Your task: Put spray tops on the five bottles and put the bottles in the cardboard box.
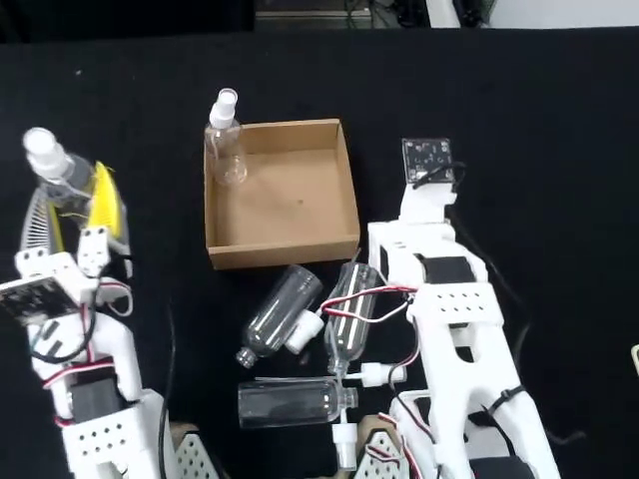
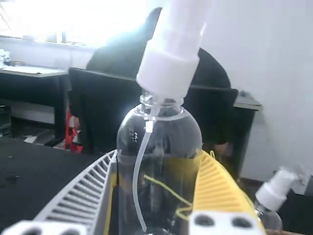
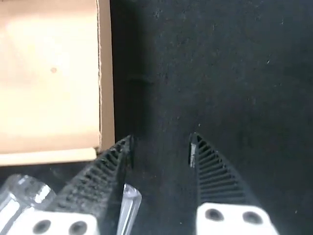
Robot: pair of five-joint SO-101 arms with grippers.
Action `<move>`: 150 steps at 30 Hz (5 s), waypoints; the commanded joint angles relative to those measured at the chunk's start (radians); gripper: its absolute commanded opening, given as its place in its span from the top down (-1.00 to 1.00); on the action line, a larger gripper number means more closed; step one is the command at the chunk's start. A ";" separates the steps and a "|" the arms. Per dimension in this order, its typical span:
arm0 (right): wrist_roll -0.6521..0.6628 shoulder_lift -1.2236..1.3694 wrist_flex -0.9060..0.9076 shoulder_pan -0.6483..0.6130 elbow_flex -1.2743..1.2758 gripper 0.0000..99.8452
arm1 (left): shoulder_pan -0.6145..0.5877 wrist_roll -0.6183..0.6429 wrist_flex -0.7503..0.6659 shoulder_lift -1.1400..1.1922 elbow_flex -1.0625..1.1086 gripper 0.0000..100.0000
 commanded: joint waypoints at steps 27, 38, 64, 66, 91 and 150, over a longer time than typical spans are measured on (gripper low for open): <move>0.003 -0.019 -0.025 -0.014 -0.002 0.67 | -0.585 0.000 -1.073 1.485 -0.283 0.94; 0.003 -0.019 -0.025 -0.014 -0.001 0.67 | -0.605 0.000 -1.653 1.958 -0.286 0.94; 0.005 -0.019 -0.025 -0.009 -0.001 0.67 | -0.650 0.002 -1.712 2.262 -0.435 0.93; 0.006 -0.019 -0.025 -0.009 -0.001 0.67 | -0.650 0.002 -1.712 2.256 -0.437 0.92; 0.009 -0.019 -0.025 -0.009 -0.001 0.67 | -0.644 0.002 -1.789 2.254 -0.501 0.41; 0.011 -0.019 -0.025 -0.008 -0.001 0.67 | -0.573 -0.058 -1.761 2.251 -0.394 0.56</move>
